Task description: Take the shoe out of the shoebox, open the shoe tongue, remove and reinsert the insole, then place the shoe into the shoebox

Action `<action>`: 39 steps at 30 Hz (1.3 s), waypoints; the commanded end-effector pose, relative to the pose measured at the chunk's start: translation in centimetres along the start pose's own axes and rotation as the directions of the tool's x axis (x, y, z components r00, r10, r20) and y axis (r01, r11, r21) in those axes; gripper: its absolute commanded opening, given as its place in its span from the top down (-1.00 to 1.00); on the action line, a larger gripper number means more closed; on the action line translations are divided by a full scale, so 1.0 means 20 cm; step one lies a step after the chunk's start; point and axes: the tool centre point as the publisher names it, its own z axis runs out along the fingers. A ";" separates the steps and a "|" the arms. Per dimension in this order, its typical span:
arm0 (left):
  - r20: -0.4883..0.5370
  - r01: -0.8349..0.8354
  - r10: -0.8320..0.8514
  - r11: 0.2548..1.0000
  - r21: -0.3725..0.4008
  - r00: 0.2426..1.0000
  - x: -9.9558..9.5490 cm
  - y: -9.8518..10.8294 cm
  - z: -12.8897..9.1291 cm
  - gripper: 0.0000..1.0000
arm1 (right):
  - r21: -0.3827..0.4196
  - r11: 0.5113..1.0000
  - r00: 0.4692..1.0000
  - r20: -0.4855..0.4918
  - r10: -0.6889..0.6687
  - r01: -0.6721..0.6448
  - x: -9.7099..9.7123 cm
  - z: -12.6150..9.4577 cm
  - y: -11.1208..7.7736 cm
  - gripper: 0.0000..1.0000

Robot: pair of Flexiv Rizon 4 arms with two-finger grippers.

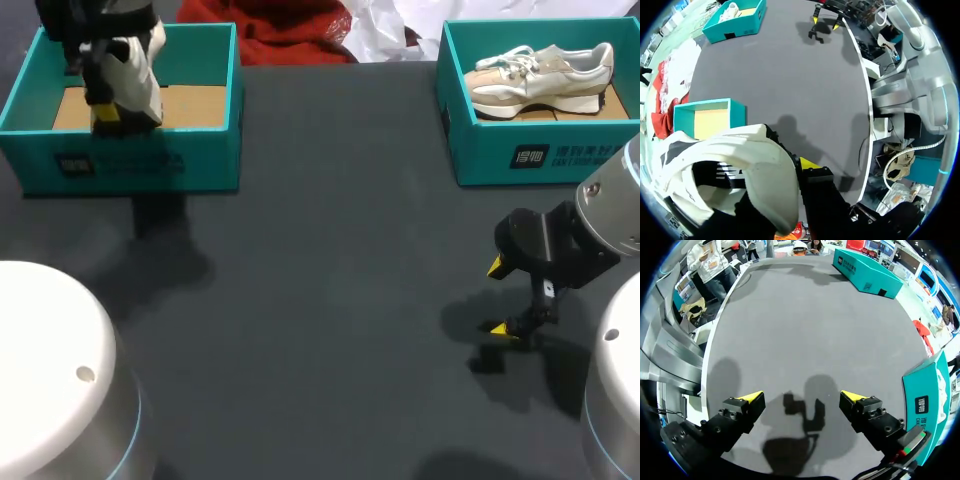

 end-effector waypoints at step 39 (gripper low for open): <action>-0.088 -0.309 0.310 0.951 0.029 0.947 -1.05 0.94 -0.03 1.00 | 0.002 1.000 1.000 0.003 0.000 0.000 0.01 0.00 0.00 -1.00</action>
